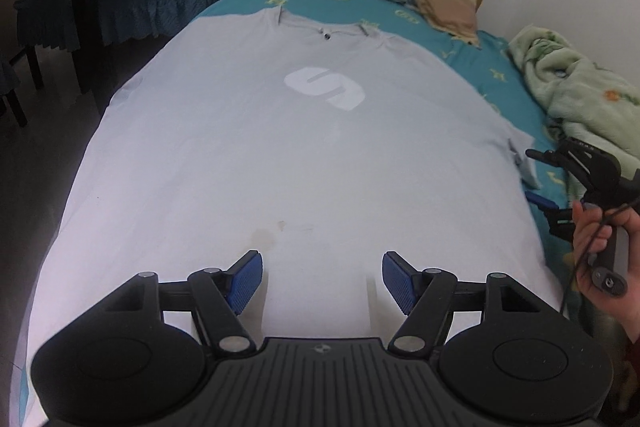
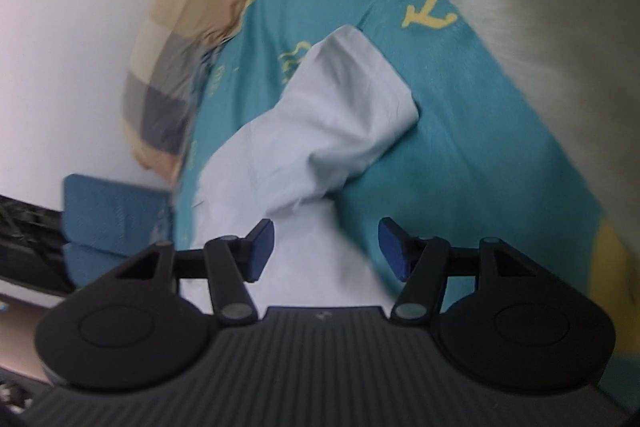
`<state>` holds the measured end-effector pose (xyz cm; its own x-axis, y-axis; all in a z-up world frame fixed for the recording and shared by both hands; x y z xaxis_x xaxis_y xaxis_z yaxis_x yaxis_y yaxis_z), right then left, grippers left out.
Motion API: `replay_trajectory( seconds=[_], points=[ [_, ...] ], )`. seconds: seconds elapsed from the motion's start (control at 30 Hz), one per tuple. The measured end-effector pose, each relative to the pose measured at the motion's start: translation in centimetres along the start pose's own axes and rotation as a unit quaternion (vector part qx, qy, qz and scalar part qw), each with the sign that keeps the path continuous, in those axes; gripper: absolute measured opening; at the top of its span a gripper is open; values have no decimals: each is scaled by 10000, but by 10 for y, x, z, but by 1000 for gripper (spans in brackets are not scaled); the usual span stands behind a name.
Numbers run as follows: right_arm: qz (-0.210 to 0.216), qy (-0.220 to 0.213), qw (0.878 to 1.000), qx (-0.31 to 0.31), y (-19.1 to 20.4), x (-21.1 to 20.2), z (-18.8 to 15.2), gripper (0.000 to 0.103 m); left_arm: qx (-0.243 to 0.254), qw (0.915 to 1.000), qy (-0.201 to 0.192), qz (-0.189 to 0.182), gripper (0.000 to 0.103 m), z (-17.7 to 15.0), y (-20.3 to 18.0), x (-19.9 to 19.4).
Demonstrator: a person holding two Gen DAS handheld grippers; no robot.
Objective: Fold clothes
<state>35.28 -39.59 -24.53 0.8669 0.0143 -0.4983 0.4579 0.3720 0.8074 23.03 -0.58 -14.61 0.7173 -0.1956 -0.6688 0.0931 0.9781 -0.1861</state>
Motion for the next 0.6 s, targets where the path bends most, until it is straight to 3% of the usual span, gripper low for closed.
replay_trajectory(
  seconds=[0.1,0.4,0.5,0.53,0.57,0.6],
  points=[
    [-16,-325,9993,-203,6,22,12,60,-91,9999,98,31,69,0,8,9],
    [-193,-731,9943,745,1,76,61,62,-419,9990,158,70,69,6,27,21],
    [-356,-855,9931,715,10,87,69,62,-563,9983,152,-2,69,8,29,25],
    [-422,-941,9931,553,15,88,70,56,-580,9982,126,-32,69,9,29,25],
    [-535,-1017,9931,250,21,88,70,41,-583,9982,92,-57,69,11,29,25],
    [-694,-1069,9918,-98,27,89,69,33,-576,9983,34,-84,69,13,28,23]
  ],
)
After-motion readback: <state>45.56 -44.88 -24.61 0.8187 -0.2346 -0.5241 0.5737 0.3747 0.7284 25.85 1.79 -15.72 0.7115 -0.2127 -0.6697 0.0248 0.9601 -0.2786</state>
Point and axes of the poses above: each gripper's, at about its wrist camera, not at the fingertips, and x roughly the way its jaws point, y to its left, z to its top, the point moved 9 cm from there along x, roughly the way its jaws point, and after that the axes turned 11 degrees about -y, right-handed, at the moved point
